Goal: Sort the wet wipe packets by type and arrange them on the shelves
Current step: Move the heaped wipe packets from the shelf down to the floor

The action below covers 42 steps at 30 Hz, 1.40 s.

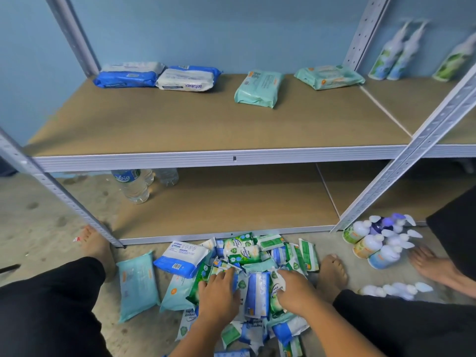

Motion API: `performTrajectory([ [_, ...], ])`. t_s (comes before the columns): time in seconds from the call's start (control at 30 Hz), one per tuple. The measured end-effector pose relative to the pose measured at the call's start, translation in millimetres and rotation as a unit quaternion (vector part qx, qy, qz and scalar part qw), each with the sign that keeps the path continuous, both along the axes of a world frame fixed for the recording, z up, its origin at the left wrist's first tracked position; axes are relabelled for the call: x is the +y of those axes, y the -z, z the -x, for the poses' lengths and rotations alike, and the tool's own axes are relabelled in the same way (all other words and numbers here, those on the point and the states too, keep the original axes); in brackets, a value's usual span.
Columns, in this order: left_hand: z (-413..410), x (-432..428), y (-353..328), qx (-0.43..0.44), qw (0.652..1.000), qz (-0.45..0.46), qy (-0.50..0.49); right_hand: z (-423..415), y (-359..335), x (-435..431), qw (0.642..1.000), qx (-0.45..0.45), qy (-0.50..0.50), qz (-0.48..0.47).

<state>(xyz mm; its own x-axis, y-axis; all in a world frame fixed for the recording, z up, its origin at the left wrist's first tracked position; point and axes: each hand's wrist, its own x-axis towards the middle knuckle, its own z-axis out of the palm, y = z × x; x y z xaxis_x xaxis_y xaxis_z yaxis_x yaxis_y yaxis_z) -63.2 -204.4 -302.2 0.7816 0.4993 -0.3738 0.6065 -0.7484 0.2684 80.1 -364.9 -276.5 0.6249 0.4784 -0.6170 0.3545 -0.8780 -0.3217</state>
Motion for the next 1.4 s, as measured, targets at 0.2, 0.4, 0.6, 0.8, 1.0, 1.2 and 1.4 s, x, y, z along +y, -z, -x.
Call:
performTrajectory([
  [0.2, -16.5, 16.6, -53.8, -0.137, 0.990, 0.019, -0.021, -14.0, -48.6, 22.5, 0.990, -0.048, 0.037, -0.130],
  [0.4, -60.0, 66.9, -161.2, -0.339, 0.940, 0.001, 0.024, -55.1, -149.4, 74.9, 0.922, -0.213, 0.051, -0.319],
  [0.6, -99.2, 126.8, -259.2, -0.419, 0.900, -0.083, 0.090, -99.7, -240.1, 140.7, 0.827, -0.342, 0.024, -0.446],
  [0.8, -137.9, 194.4, -277.2, -0.424, 0.890, -0.125, 0.113, -160.1, -264.1, 206.5, 0.841, -0.339, -0.002, -0.422],
  [1.0, -205.0, 279.2, -266.9, -0.345, 0.917, -0.175, 0.096, -227.3, -253.7, 269.5, 0.898, -0.352, 0.033, -0.263],
  [1.2, -268.7, 345.1, -269.3, -0.275, 0.956, -0.098, -0.028, -259.0, -244.0, 305.9, 0.940, -0.312, 0.037, -0.132],
  [1.4, -283.0, 346.0, -253.1, -0.208, 0.948, -0.240, -0.020, -267.6, -245.5, 324.0, 0.922, -0.352, 0.071, -0.146],
])
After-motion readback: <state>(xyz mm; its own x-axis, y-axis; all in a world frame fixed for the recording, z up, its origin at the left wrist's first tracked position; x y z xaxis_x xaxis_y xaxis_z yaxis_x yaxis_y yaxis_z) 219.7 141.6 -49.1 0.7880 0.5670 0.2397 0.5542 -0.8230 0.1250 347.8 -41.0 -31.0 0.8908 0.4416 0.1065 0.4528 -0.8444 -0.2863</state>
